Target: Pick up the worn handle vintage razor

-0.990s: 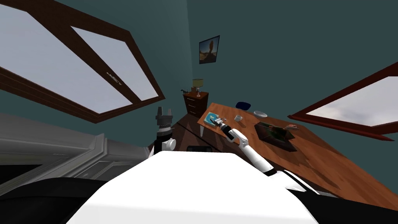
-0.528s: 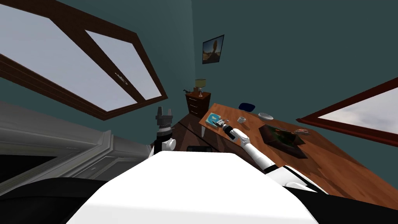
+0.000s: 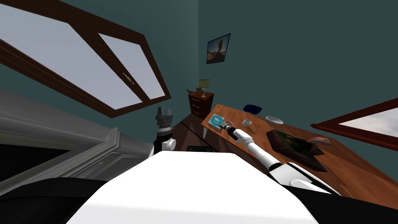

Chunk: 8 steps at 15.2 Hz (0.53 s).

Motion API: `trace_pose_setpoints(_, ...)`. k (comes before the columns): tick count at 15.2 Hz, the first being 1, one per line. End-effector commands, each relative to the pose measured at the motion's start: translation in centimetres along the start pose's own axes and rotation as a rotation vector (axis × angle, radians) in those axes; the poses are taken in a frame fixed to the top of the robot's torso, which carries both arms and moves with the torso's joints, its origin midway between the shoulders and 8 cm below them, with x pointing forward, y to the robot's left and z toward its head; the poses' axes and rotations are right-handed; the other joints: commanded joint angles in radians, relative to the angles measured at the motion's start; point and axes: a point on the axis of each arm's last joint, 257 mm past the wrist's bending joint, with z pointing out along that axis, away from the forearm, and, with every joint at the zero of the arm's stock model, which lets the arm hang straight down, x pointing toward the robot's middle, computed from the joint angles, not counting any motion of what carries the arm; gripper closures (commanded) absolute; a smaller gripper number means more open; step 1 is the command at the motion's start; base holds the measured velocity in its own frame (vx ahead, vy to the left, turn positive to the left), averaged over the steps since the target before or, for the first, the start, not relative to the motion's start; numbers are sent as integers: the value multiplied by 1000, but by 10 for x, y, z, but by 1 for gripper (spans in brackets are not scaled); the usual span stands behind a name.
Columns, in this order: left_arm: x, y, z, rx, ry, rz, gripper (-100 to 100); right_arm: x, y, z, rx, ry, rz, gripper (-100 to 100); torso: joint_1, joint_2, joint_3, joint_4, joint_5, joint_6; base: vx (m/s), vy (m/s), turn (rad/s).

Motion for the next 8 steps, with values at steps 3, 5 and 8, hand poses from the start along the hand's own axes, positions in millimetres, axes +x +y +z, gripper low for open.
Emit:
trace_pose_setpoints(3,0,0,0,0,0,0,0,34,-24,-4,28,85,-96,-100,0,1,0,0,0,0,38,22,68)
trace_pose_setpoints(5,0,0,0,0,0,0,0,51,-37,-8,41,130,-165,-100,0,1,0,0,0,0,43,25,50)
trace_pose_setpoints(8,0,0,0,0,0,0,0,73,-51,-16,54,186,-229,-100,0,0,0,0,0,0,46,27,58)
